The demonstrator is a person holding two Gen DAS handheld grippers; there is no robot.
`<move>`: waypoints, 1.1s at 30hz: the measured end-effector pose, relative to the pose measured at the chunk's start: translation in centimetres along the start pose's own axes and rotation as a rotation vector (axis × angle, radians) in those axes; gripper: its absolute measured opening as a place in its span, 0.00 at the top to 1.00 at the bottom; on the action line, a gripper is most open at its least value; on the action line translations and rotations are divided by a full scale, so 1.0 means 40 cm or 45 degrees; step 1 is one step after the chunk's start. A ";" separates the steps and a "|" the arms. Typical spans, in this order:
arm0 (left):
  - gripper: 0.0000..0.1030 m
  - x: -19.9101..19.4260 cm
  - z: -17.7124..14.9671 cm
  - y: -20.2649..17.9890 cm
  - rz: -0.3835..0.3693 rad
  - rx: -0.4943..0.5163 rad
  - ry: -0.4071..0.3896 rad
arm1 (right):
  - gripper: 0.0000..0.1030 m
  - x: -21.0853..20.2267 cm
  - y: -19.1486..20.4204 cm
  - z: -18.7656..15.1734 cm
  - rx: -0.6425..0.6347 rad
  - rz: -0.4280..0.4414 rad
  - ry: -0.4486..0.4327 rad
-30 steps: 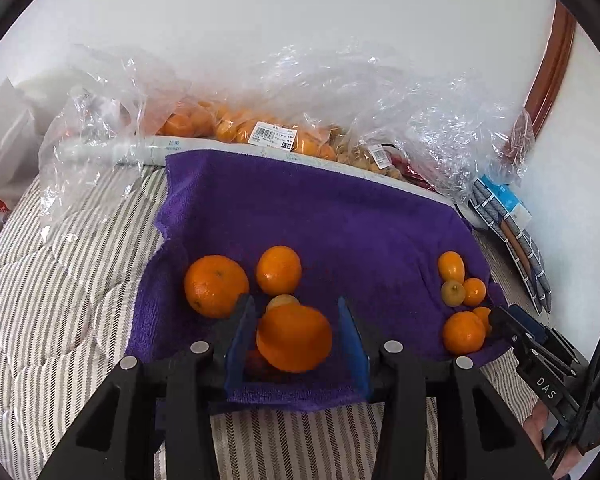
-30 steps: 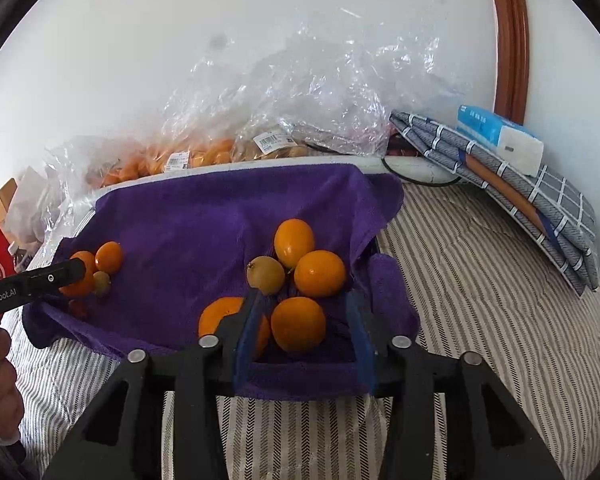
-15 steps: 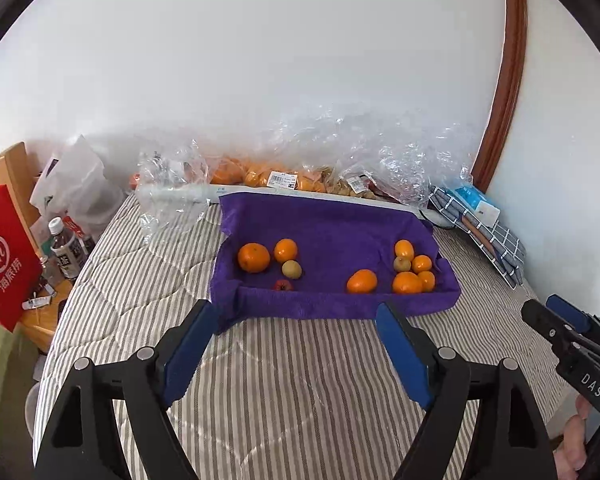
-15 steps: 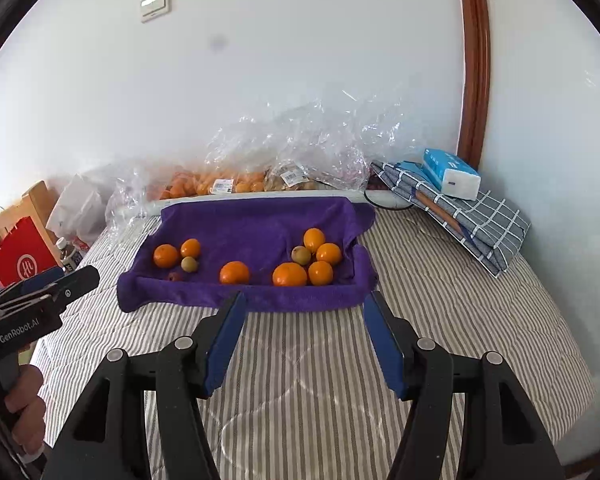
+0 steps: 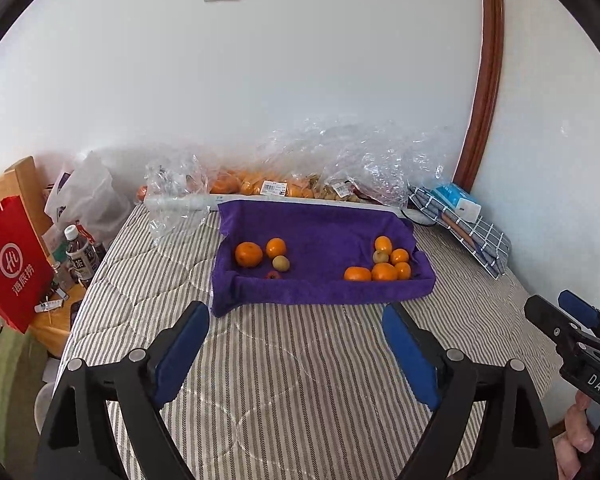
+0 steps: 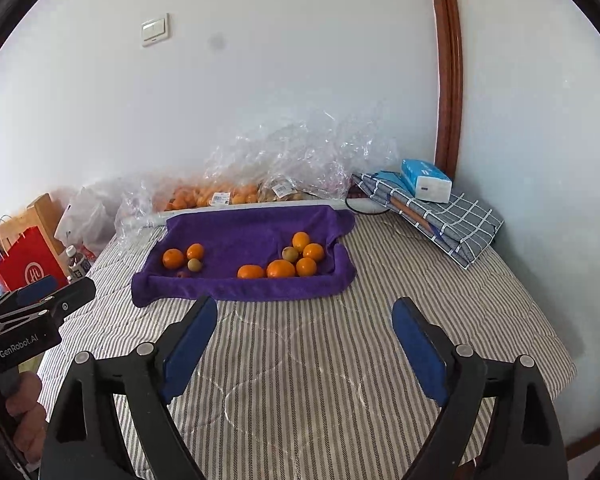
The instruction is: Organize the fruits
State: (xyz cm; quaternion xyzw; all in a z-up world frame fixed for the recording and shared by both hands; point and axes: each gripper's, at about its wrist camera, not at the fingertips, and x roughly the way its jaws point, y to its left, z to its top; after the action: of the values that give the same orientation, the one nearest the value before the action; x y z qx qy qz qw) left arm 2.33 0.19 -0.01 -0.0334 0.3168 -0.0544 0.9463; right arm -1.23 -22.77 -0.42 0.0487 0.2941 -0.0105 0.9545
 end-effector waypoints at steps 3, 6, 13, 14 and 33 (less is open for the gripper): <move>0.14 -0.003 0.003 -0.005 0.000 0.002 0.000 | 0.14 -0.006 -0.004 0.003 0.003 -0.023 0.000; 0.14 -0.007 0.000 -0.010 0.005 0.011 -0.002 | 0.14 -0.010 -0.008 0.000 0.010 -0.021 -0.002; 0.14 -0.012 -0.005 -0.013 0.010 0.015 -0.003 | 0.13 -0.011 -0.012 -0.003 0.021 -0.022 -0.002; 0.14 -0.012 -0.003 -0.012 0.010 0.014 -0.004 | 0.13 -0.013 -0.014 -0.003 0.025 -0.022 -0.004; 0.14 -0.020 0.005 0.012 0.033 -0.003 -0.014 | 0.12 -0.001 -0.007 -0.001 0.032 -0.024 0.005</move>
State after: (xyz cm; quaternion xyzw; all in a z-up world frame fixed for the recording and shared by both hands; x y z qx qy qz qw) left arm 1.85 0.76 0.59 -0.0310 0.3120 -0.0417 0.9486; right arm -1.30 -23.03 -0.45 0.0577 0.2963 -0.0230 0.9531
